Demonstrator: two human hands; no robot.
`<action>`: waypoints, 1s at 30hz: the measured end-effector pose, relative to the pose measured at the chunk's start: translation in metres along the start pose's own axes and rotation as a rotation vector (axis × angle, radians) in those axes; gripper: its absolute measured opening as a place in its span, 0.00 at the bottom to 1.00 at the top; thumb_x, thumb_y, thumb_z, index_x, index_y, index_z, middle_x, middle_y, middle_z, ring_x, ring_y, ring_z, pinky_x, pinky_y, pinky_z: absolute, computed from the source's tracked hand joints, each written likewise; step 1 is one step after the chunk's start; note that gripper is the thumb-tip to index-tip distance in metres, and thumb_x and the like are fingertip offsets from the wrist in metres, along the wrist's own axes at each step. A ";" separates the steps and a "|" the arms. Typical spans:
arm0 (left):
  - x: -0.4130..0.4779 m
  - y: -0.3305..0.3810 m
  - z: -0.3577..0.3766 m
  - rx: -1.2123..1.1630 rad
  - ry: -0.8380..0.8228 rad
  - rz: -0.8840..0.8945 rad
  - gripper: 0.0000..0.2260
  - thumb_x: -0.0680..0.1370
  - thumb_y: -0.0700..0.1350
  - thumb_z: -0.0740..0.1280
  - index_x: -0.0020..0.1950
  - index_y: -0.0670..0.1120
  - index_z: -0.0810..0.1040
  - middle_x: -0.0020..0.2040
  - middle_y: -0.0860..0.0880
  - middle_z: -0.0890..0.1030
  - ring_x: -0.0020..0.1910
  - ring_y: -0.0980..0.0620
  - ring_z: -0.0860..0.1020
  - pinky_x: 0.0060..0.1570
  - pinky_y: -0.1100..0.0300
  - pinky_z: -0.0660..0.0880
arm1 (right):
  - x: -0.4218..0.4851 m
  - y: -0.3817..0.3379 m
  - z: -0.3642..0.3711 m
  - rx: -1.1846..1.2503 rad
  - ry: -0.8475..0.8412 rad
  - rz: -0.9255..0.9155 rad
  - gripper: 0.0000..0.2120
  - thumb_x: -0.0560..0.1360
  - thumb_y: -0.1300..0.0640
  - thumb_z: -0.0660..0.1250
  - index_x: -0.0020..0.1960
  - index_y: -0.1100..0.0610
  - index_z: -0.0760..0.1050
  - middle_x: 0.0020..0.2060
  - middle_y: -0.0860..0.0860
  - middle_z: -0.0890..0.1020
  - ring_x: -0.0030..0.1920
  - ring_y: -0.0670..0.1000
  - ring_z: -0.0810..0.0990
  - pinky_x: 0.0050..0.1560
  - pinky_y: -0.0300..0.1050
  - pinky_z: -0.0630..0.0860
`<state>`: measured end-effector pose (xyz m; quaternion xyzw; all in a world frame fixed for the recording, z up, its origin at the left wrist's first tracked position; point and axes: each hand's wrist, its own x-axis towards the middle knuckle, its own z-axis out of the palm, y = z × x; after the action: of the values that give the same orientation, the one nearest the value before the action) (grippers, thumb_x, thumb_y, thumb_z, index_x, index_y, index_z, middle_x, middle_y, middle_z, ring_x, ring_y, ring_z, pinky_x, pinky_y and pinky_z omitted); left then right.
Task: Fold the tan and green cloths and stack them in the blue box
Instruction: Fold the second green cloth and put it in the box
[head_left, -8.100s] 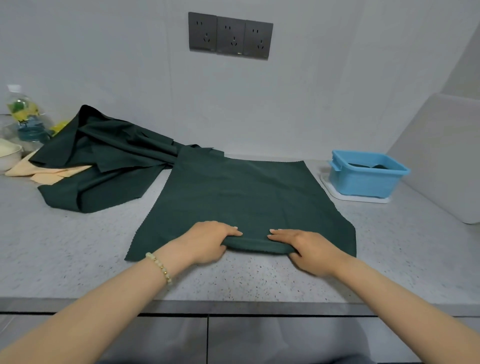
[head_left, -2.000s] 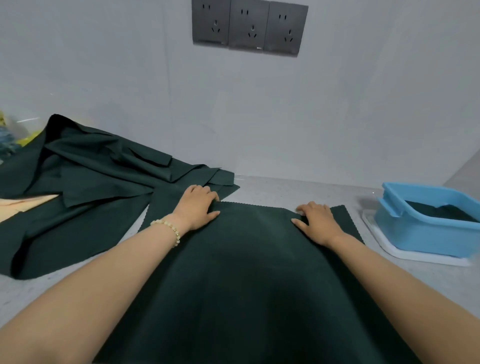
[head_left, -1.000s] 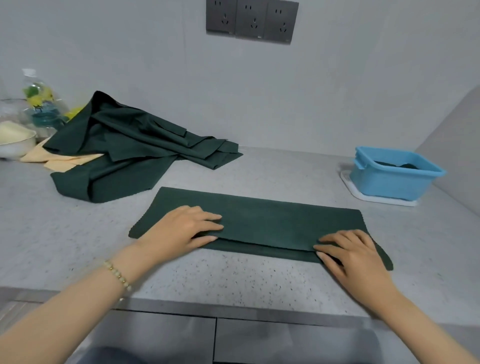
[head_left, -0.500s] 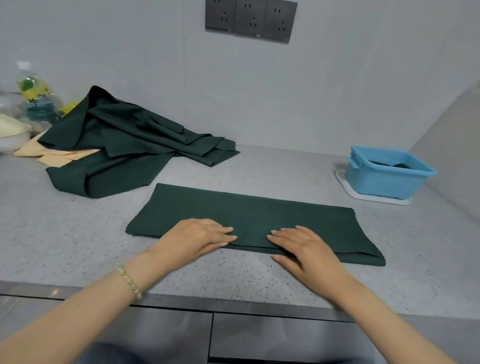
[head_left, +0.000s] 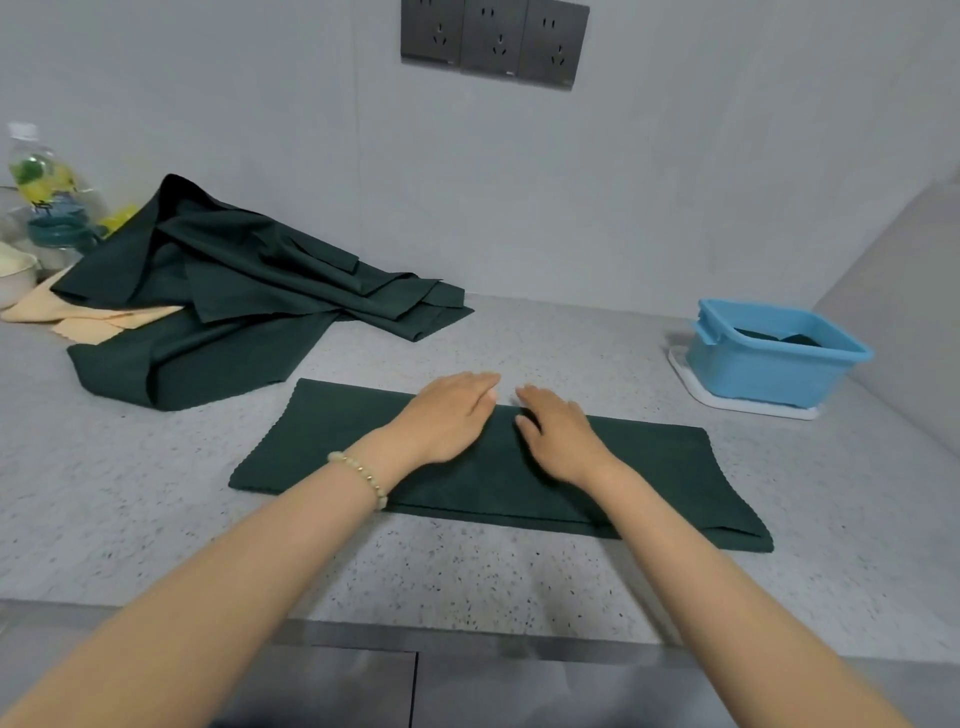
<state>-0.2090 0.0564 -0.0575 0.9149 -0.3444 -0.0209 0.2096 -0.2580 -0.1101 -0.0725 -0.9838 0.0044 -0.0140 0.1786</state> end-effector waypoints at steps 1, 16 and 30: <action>0.006 0.002 0.003 0.018 -0.057 -0.012 0.21 0.84 0.48 0.46 0.77 0.46 0.56 0.77 0.49 0.59 0.76 0.52 0.56 0.73 0.58 0.49 | 0.004 -0.004 0.007 -0.051 -0.064 0.023 0.24 0.83 0.52 0.49 0.77 0.56 0.52 0.77 0.51 0.55 0.77 0.50 0.51 0.76 0.50 0.44; 0.006 -0.023 0.053 0.232 -0.102 -0.073 0.24 0.84 0.53 0.42 0.78 0.50 0.40 0.78 0.54 0.41 0.77 0.56 0.41 0.74 0.54 0.37 | -0.018 0.037 0.029 -0.211 -0.055 0.153 0.28 0.80 0.38 0.40 0.77 0.44 0.39 0.77 0.46 0.40 0.76 0.53 0.37 0.73 0.57 0.34; 0.007 -0.023 0.054 0.222 -0.097 -0.060 0.24 0.82 0.59 0.43 0.77 0.59 0.41 0.78 0.54 0.42 0.77 0.55 0.41 0.75 0.53 0.38 | -0.056 0.143 -0.017 -0.231 0.001 0.405 0.33 0.79 0.37 0.41 0.78 0.53 0.41 0.77 0.49 0.45 0.77 0.48 0.44 0.76 0.48 0.41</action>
<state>-0.1993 0.0476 -0.1155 0.9402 -0.3269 -0.0333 0.0895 -0.3151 -0.2491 -0.1080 -0.9768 0.2033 0.0223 0.0640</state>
